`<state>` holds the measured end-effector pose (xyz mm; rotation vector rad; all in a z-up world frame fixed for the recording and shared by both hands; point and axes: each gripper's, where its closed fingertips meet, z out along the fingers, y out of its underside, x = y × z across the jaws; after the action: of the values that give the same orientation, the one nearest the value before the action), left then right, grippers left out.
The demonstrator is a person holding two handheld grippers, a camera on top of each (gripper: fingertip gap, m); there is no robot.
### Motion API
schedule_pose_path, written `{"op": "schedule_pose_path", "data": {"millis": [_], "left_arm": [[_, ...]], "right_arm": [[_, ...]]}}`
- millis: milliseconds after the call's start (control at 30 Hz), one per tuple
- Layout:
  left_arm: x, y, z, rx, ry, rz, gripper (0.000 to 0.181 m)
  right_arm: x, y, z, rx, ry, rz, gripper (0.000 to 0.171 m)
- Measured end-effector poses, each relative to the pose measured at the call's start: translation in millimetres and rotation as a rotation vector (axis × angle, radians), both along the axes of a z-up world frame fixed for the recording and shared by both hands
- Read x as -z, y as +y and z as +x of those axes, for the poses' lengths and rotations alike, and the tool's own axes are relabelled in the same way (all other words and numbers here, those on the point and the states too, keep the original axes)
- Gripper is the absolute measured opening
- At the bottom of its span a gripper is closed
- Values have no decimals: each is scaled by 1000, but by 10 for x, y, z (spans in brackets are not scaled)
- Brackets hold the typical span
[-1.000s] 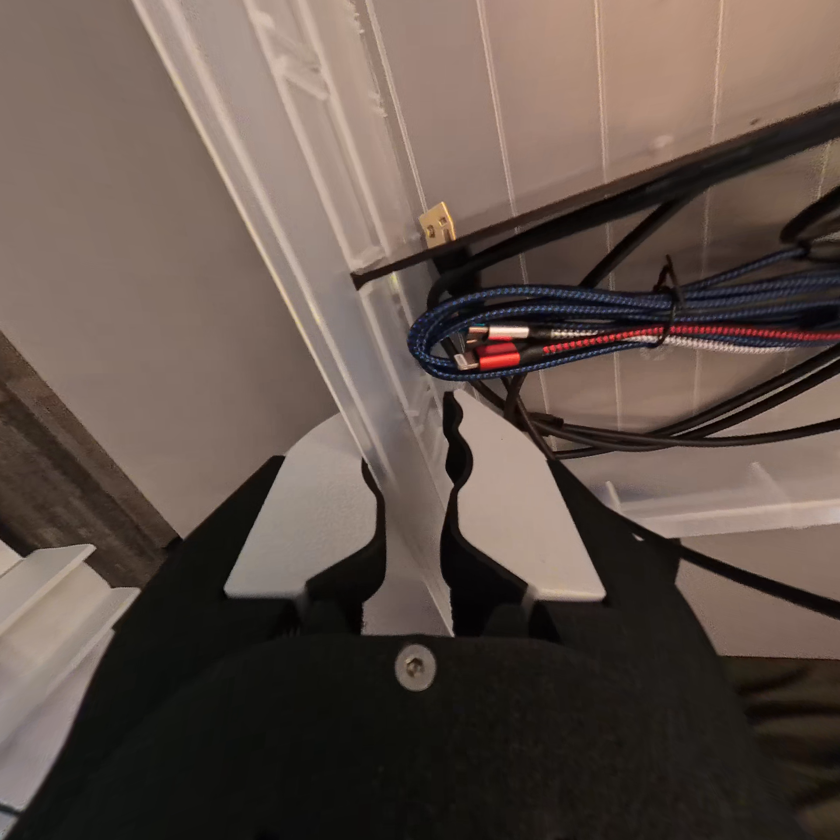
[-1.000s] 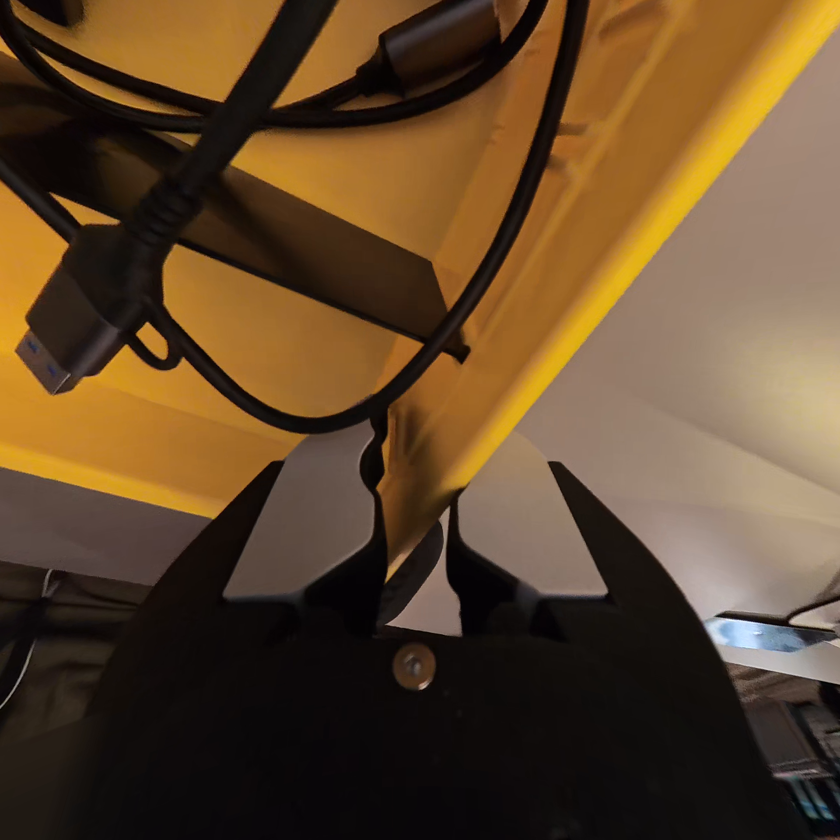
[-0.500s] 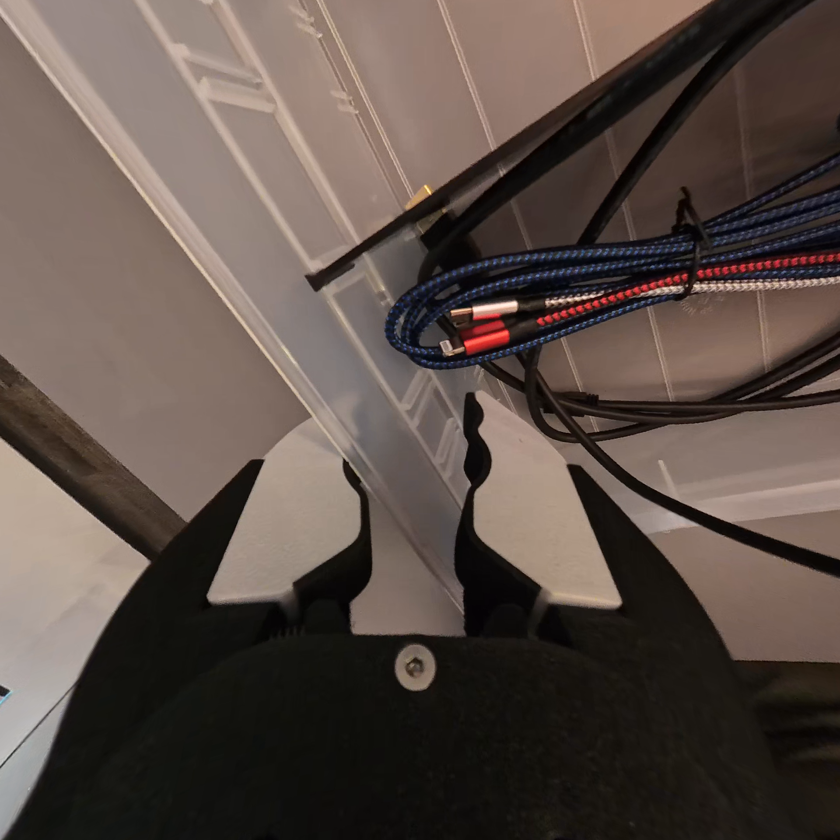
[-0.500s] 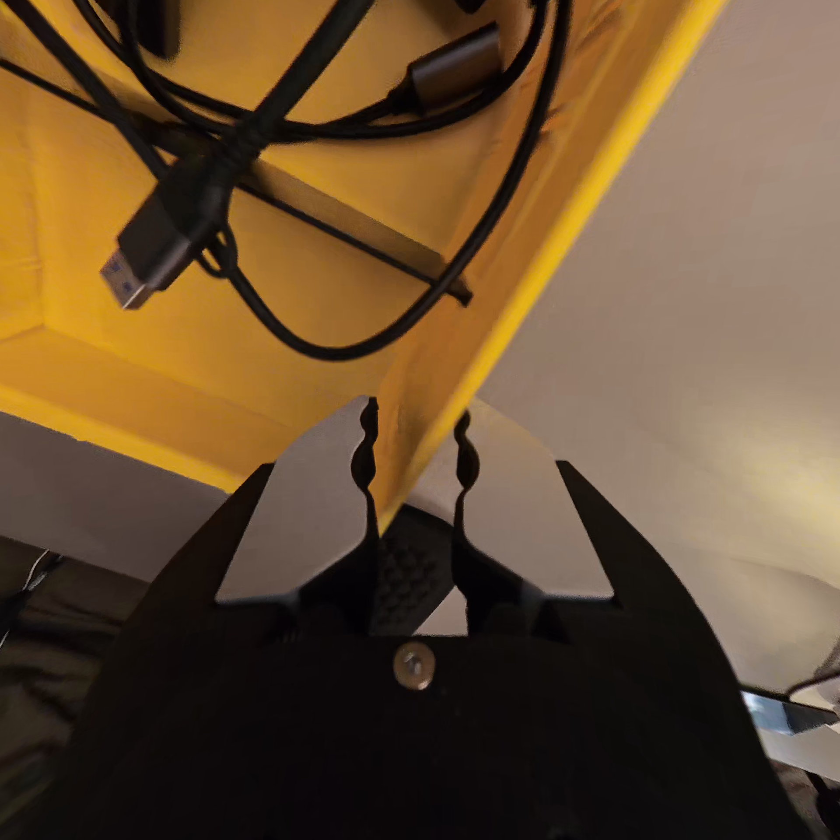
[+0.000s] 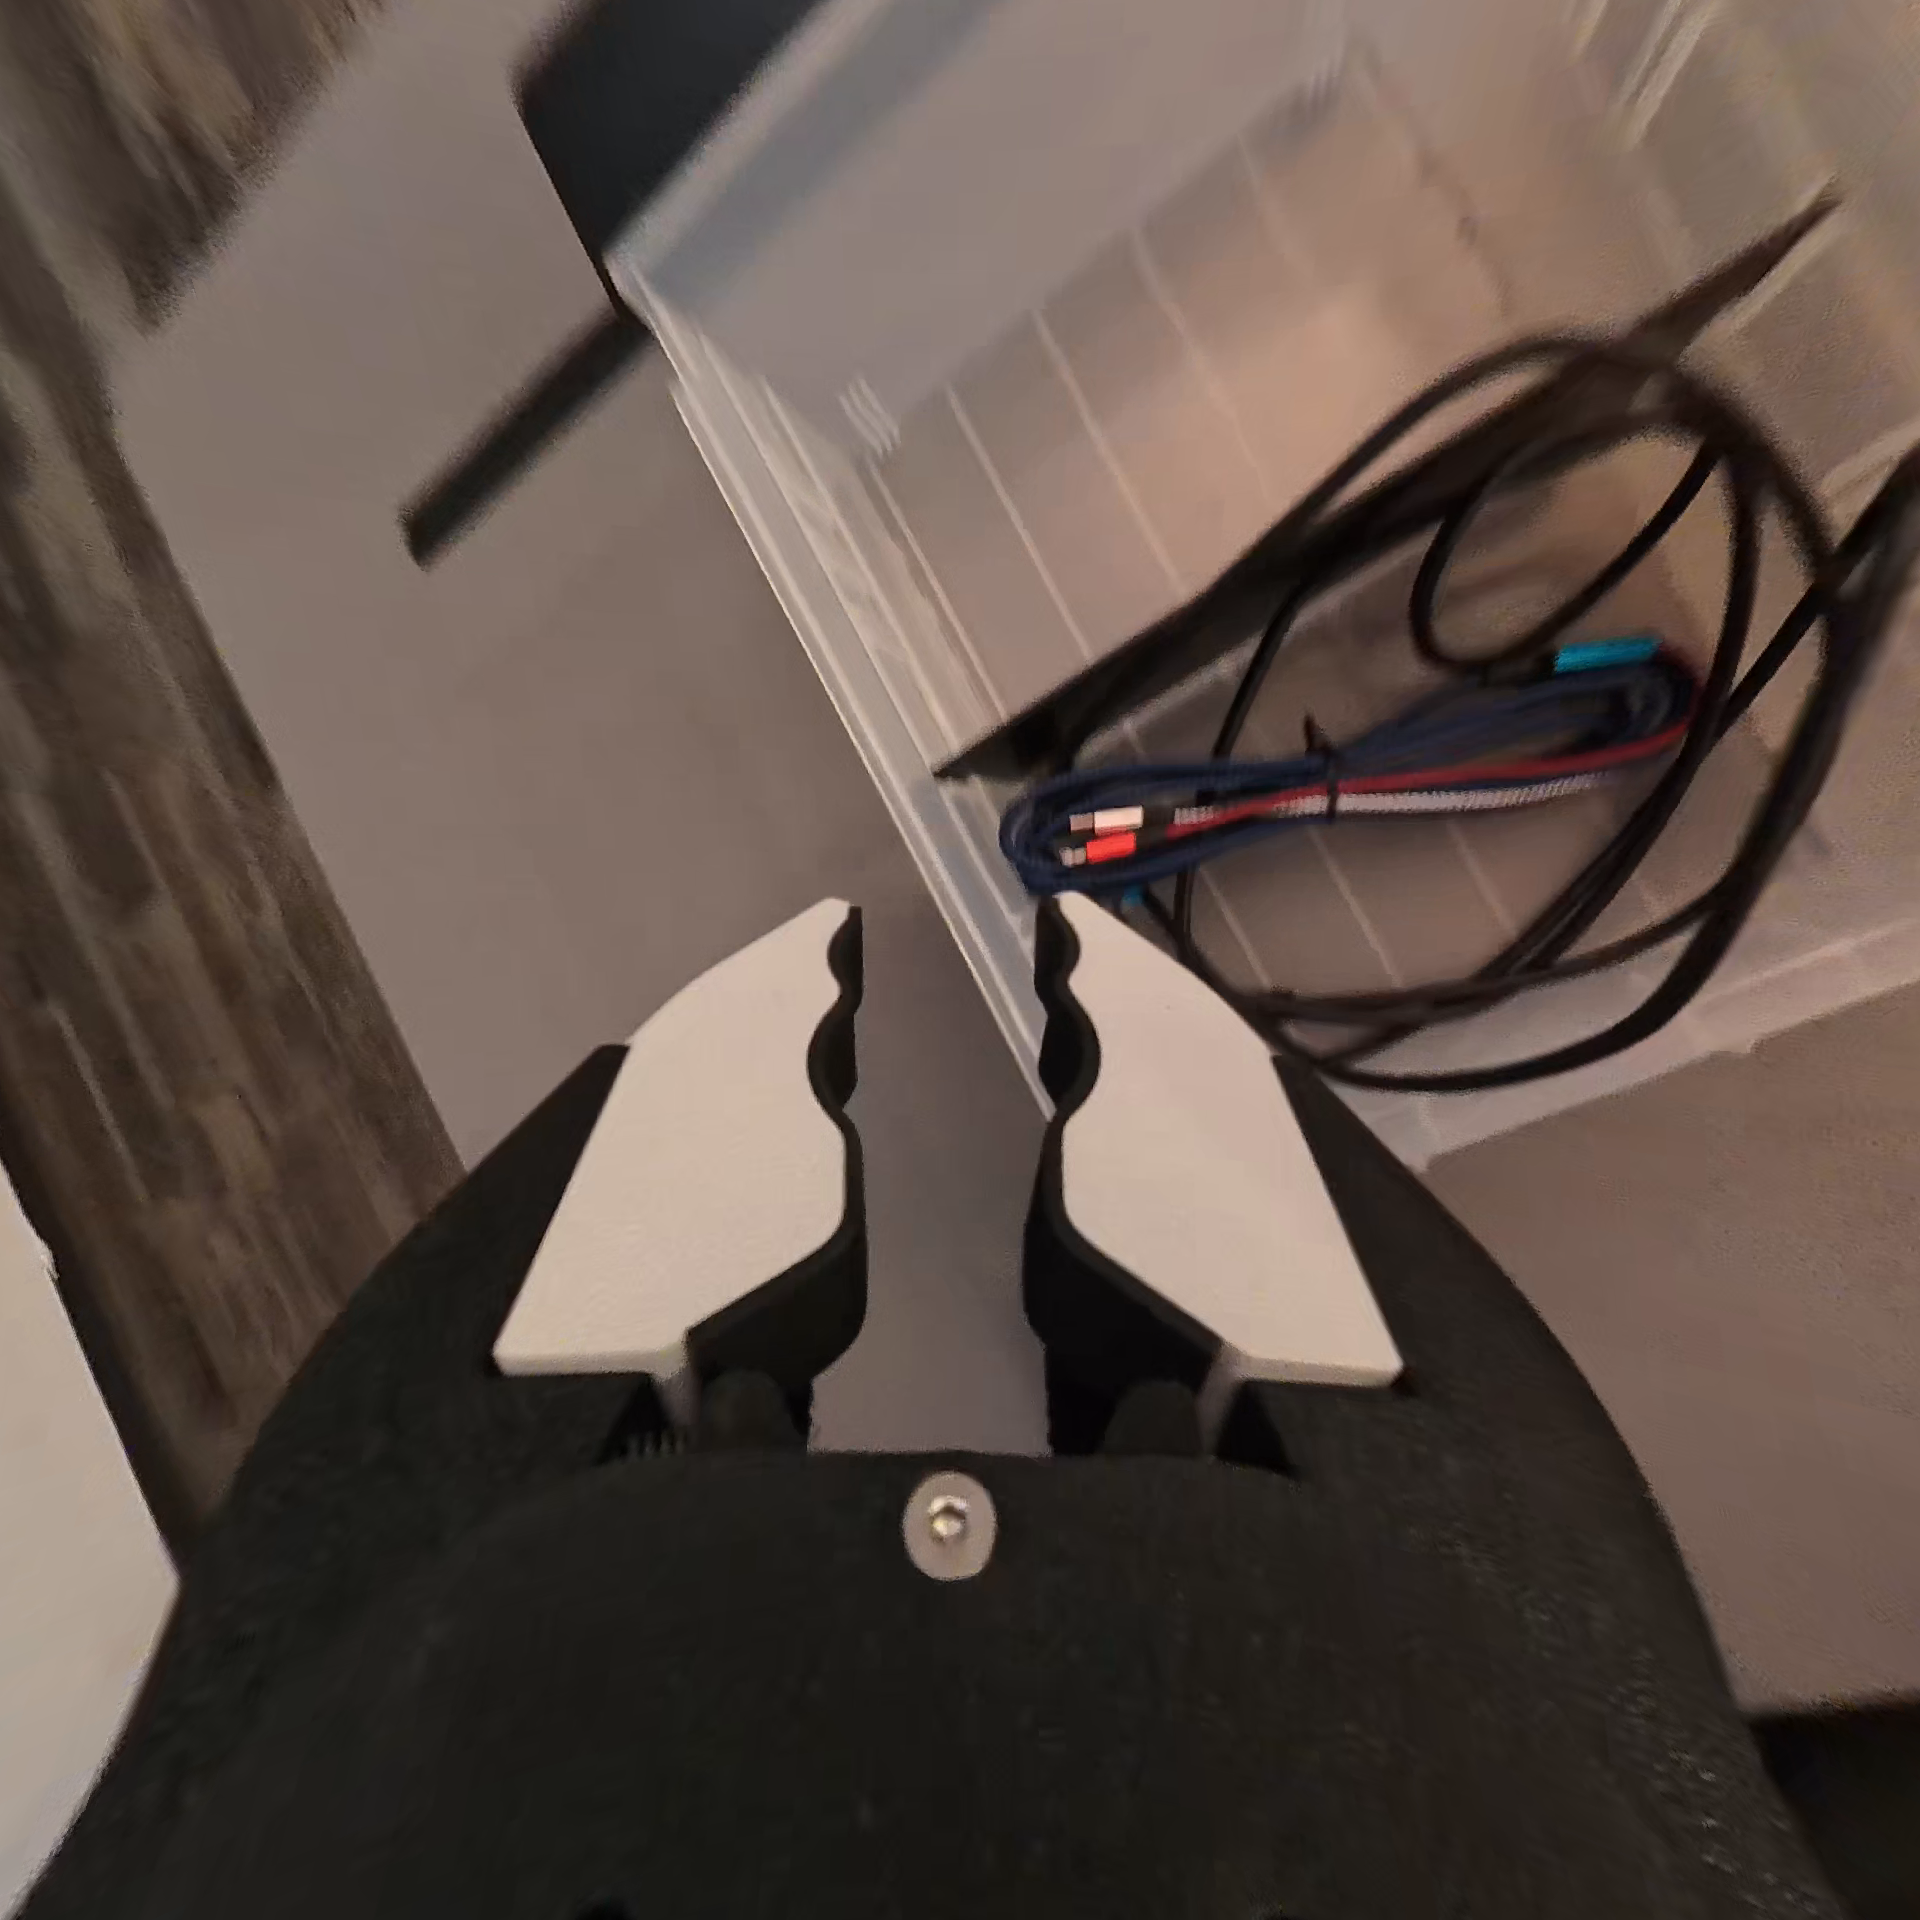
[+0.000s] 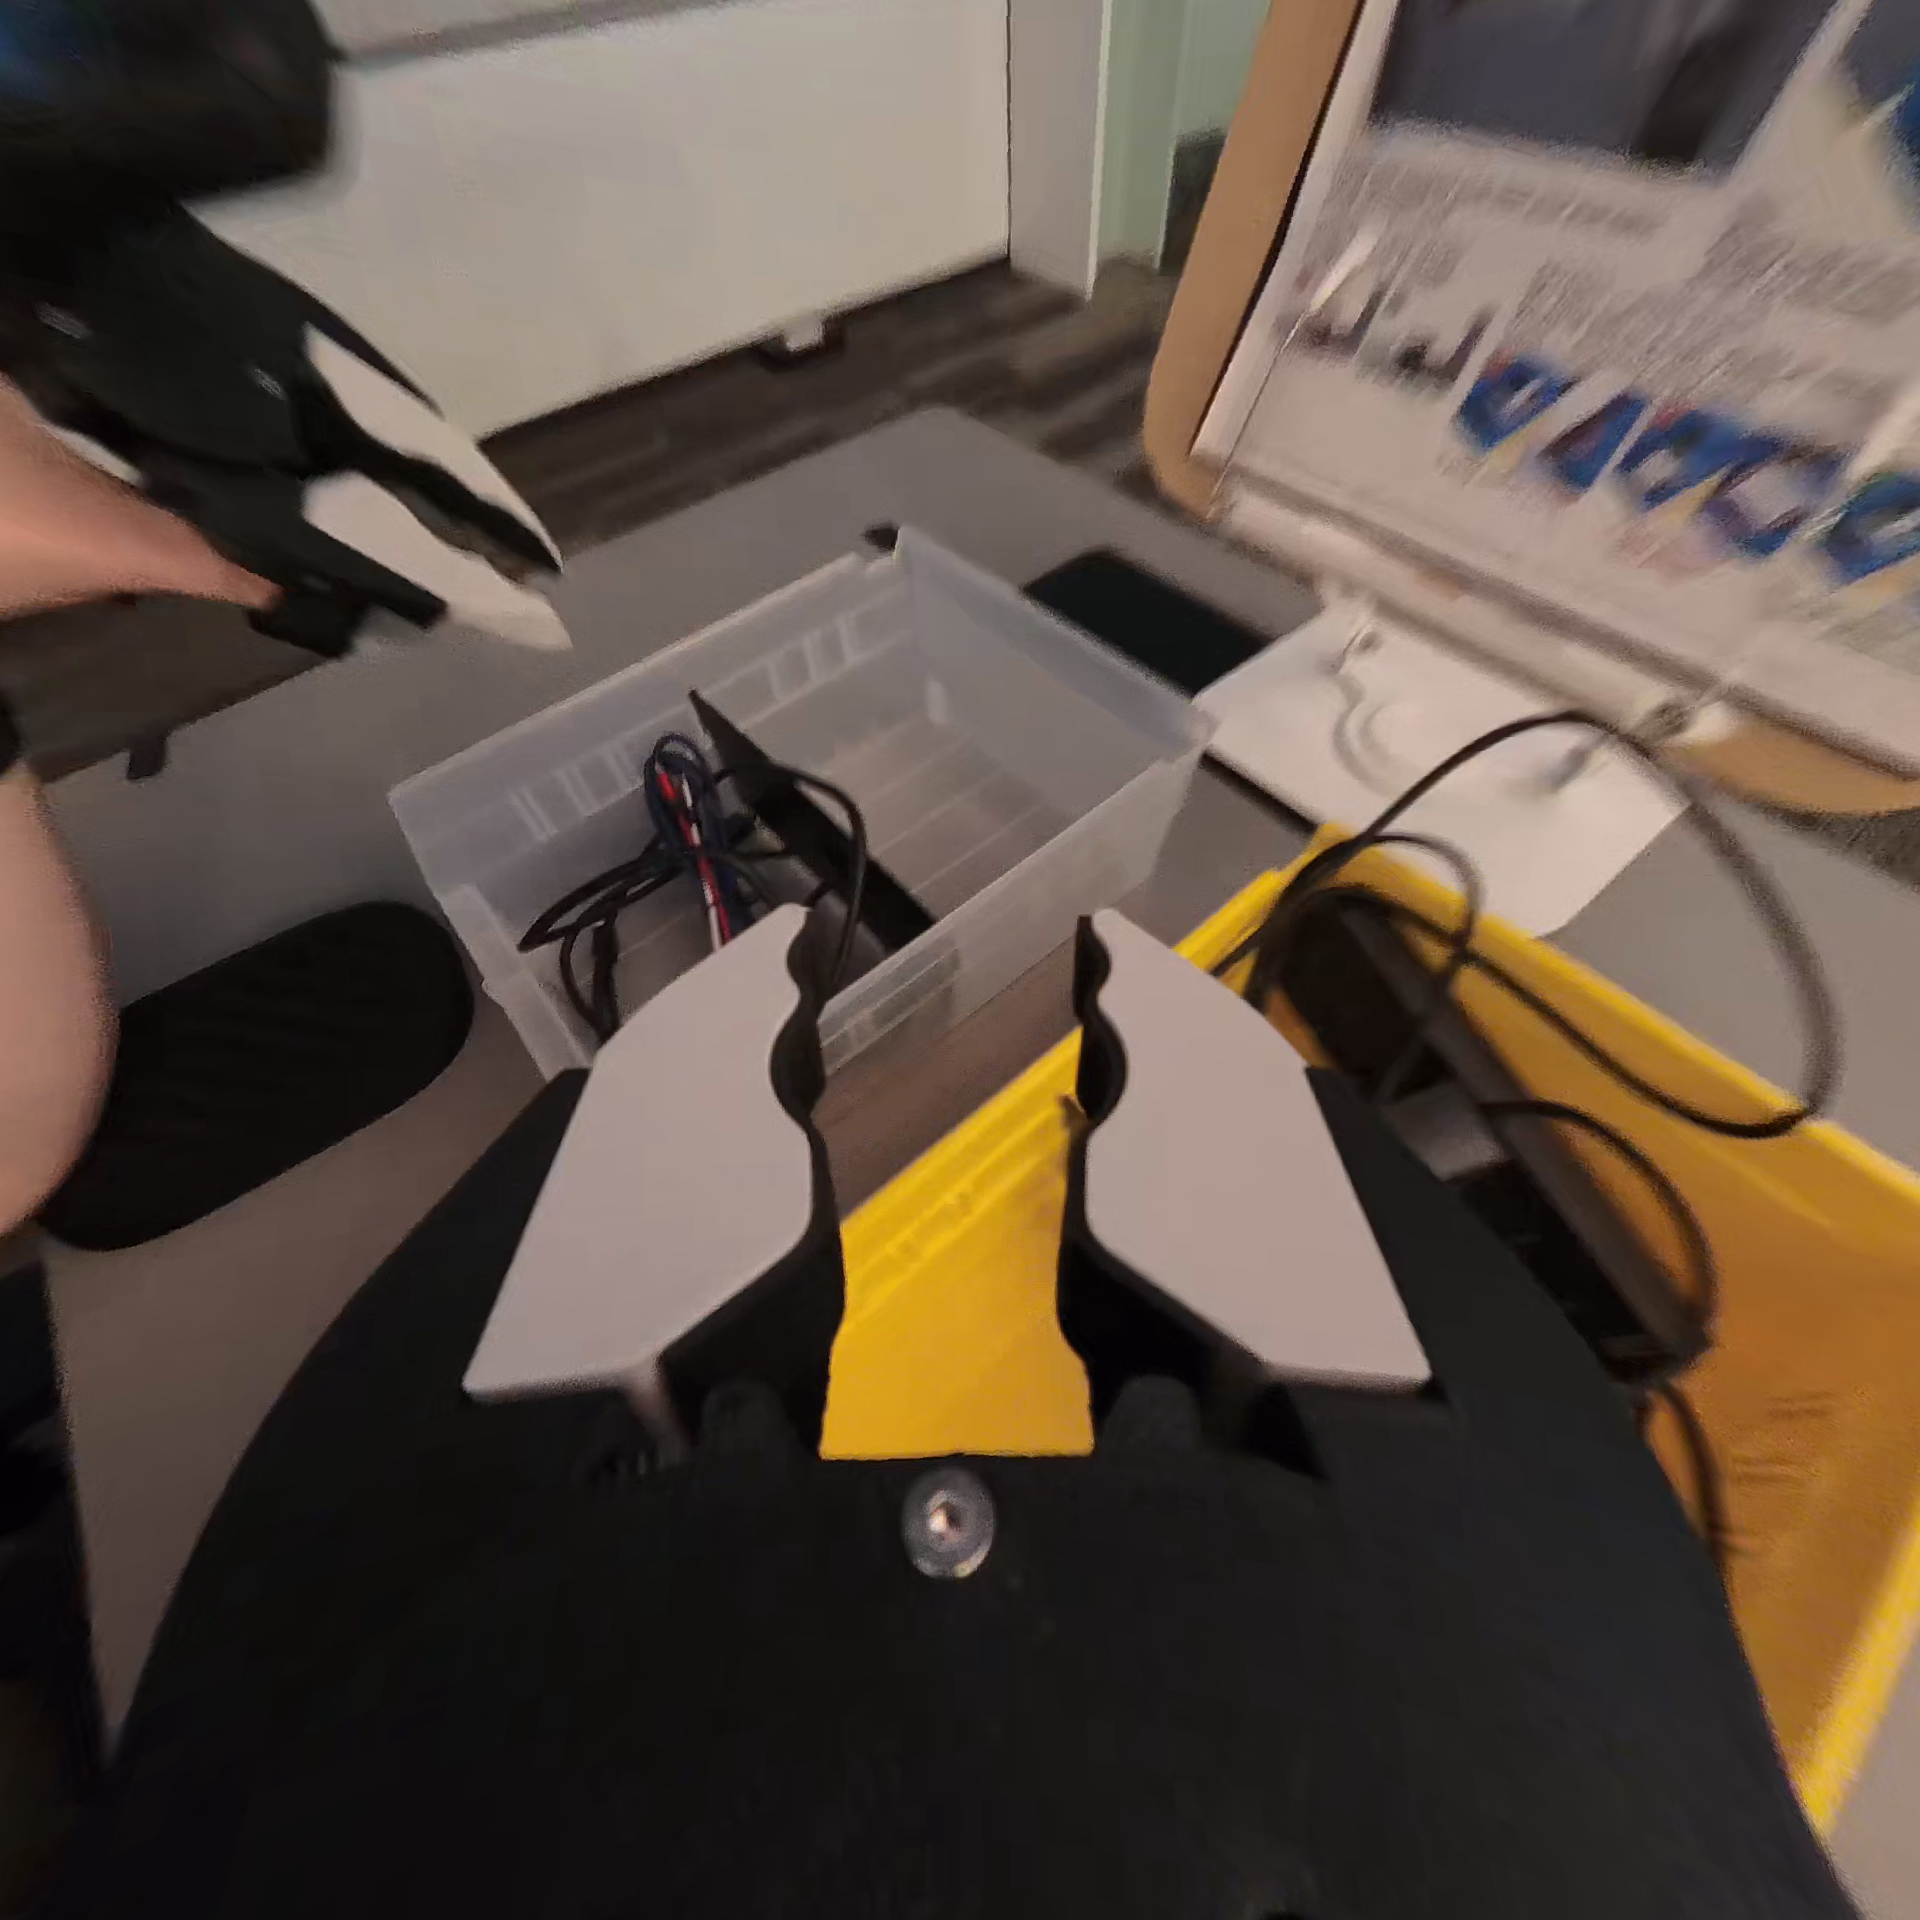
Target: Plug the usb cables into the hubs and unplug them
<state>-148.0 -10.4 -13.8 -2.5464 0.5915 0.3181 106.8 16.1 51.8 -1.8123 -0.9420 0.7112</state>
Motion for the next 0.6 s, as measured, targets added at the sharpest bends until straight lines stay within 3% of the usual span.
{"op": "schedule_pose_path", "data": {"millis": [167,333,433,600], "left_arm": [[-516,185,436,87,-59,313,39],[-942,249,574,112,-11,577,41],[-953,200,671,146,-33,575,41],[-1046,166,669,152,-31,610,41]], "right_arm": [[520,276,-550,66,-184,-278,33],[793,524,-760,191,-356,-365,34],[963,690,-701,279,-491,-384,34],[1258,705,-780,314,-500,-601,33]]}}
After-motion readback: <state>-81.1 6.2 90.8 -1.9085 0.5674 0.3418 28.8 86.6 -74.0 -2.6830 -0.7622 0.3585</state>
